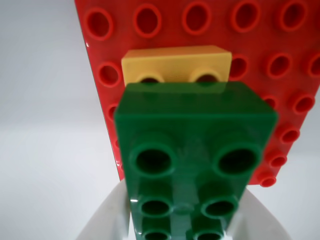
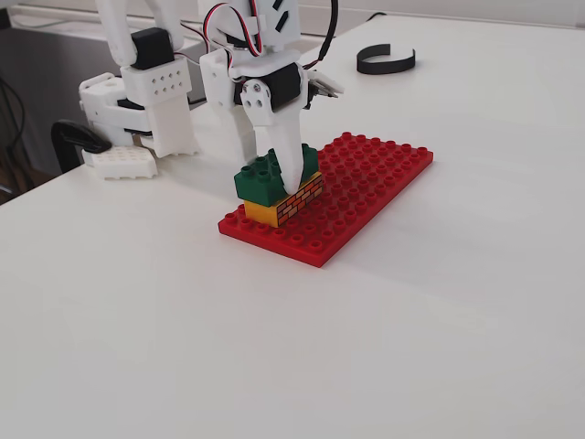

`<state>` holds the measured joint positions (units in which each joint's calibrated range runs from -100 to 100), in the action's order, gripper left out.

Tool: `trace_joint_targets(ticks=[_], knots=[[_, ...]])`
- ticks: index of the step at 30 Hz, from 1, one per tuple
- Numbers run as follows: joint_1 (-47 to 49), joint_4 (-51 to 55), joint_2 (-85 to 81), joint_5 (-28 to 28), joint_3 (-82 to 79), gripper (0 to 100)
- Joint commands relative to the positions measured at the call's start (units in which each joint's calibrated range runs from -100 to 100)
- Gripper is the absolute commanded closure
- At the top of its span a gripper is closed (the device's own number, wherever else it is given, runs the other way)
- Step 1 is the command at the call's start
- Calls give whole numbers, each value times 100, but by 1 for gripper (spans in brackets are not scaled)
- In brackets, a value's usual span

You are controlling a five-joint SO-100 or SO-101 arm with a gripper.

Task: Grab the loose lego brick and stack it on top of the fixed one.

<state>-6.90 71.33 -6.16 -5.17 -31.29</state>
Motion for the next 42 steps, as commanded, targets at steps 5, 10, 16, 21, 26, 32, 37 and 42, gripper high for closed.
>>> trace_joint_targets(ticks=[5,10,16,21,26,32,37,42], knots=[[178,57,-146,130,-11,97],[171,57,-138,136,-29,97],[171,22,-138,120,-129,82],[171,48,-138,99,-174,68],[171,66,-146,120,-156,67],[185,569,-231,141,197,67],[185,1210,-239,146,885,66],[185,1939,-248,151,1889,67]])
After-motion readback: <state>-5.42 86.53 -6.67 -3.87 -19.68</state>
